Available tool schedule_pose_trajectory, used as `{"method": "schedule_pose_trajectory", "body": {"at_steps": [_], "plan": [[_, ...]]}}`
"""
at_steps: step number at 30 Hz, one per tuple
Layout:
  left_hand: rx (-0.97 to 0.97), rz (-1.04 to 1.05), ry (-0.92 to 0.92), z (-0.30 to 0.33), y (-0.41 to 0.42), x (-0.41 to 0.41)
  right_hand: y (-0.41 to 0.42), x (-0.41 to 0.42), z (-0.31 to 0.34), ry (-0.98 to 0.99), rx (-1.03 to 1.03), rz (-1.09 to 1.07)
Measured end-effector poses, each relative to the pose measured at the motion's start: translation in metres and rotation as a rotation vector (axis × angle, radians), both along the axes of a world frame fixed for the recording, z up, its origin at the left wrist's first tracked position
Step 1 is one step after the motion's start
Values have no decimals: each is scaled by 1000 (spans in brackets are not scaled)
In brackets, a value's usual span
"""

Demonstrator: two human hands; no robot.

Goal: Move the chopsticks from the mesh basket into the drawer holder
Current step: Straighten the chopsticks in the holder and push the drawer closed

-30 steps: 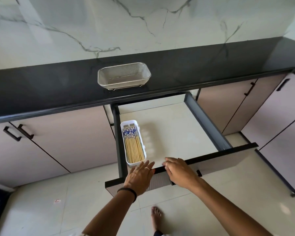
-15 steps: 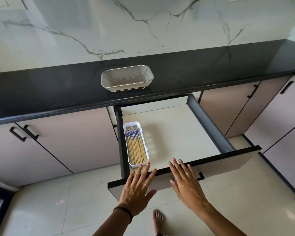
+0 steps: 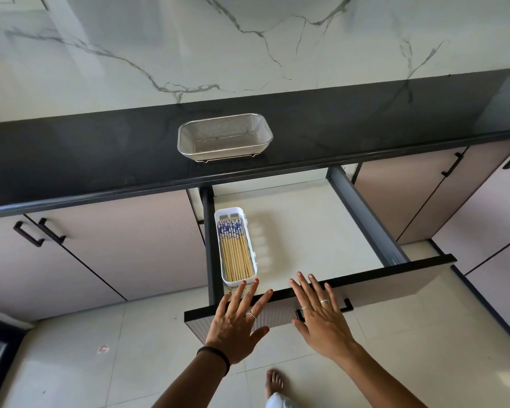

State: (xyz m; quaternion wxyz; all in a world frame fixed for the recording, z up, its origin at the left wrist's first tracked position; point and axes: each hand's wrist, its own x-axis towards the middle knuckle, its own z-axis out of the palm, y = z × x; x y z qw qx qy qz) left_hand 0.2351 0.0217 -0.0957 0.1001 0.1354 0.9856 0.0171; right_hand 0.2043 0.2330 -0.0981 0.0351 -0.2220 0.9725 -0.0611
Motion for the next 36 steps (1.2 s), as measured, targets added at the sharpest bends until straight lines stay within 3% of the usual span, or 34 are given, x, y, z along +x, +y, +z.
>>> {"method": "schedule_pose_trajectory", "body": {"at_steps": [15, 28, 32, 36], "plan": [[-34, 37, 57, -7, -41, -127, -43, -127, -7, 45, -1, -21], [-76, 151, 18, 1, -65, -230, -75, -245, -20, -34, -9, 16], [-19, 220, 15, 3, -62, -244, -78, -272, -16, -21, -18, 87], [29, 390, 72, -5, -52, -236, -72, -269, -16, -29, -175, 66]]}}
